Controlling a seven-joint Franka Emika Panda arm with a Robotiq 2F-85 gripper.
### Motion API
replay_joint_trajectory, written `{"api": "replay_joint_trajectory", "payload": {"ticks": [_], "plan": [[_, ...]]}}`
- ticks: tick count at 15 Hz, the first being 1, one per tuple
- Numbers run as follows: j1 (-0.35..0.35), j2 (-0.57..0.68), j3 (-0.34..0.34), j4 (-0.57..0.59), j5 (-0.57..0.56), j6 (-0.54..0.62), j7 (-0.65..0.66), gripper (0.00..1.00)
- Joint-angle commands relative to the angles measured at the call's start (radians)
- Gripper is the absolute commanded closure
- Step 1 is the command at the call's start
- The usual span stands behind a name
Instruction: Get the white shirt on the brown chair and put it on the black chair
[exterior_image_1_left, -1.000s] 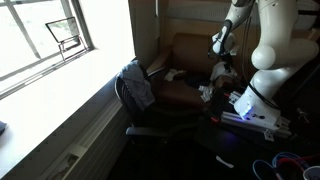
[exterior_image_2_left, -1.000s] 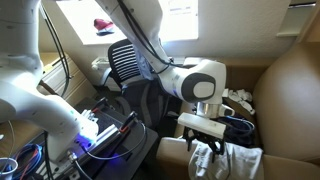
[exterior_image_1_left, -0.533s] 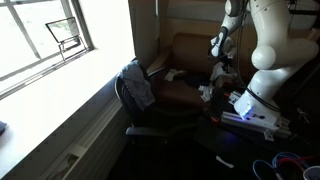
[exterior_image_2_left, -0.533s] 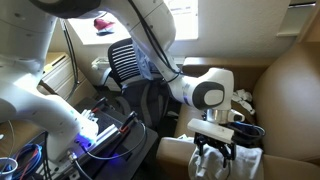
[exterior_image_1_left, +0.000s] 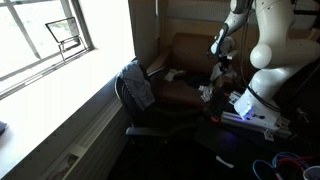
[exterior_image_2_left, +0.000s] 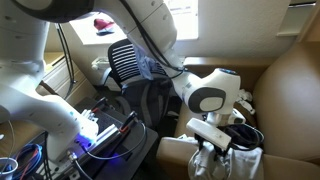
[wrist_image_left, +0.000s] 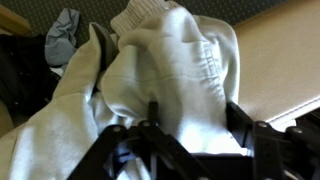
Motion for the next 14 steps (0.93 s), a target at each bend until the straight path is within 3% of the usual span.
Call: {"api": "replay_joint_trajectory", "payload": {"ticks": [1,6,7,11,14], "plan": [[-0.024,0.018,0.018,0.007,0.021,0.040,-0.005,0.61],[0.019,0.015,0.017,0.036,0.014,-0.032,0.027,0.96],[0.043,-0.008,0.017,0.020,0.008,-0.033,0.042,0.99],[0.098,-0.170,0.082,-0.118,0.021,0.085,0.017,0.98],[0.097,-0.310,0.166,-0.249,0.110,0.159,-0.012,0.98]]}}
